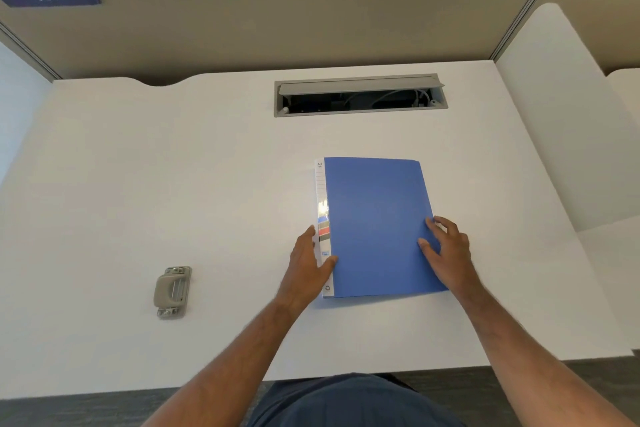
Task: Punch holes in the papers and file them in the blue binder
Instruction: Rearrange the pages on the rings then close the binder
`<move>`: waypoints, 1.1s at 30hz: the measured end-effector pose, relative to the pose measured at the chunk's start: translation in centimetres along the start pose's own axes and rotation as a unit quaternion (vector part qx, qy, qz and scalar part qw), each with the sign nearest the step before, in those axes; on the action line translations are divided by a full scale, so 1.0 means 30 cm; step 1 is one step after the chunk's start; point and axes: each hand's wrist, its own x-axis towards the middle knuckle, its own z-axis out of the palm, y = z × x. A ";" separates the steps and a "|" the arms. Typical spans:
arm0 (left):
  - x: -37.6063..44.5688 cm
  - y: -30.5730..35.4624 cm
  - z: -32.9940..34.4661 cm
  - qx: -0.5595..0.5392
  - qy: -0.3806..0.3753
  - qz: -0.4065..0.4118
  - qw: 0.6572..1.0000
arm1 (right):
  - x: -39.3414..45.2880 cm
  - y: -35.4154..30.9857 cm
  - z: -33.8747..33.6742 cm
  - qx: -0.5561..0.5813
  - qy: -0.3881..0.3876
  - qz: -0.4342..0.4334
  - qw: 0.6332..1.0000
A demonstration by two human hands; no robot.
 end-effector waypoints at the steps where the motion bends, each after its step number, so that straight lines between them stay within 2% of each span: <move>1: 0.002 0.000 -0.004 0.001 -0.001 0.002 1.000 | -0.008 -0.008 0.007 -0.005 0.002 -0.005 1.000; 6: 0.005 -0.029 -0.046 -0.007 0.032 0.009 0.999 | -0.041 -0.058 0.046 -0.022 0.000 -0.038 0.999; 15: -0.021 -0.161 -0.202 0.008 0.119 -0.027 0.992 | -0.092 -0.232 0.142 -0.060 -0.045 -0.104 0.992; 24: -0.043 -0.225 -0.277 0.040 0.137 -0.022 0.989 | -0.127 -0.316 0.189 -0.061 -0.064 -0.122 0.989; 29: -0.041 -0.225 -0.278 0.138 0.146 0.062 0.978 | -0.130 -0.360 0.193 -0.086 -0.049 -0.133 0.986; 33: -0.009 -0.219 -0.282 0.290 0.147 0.150 0.934 | -0.125 -0.401 0.214 -0.111 -0.024 -0.160 0.981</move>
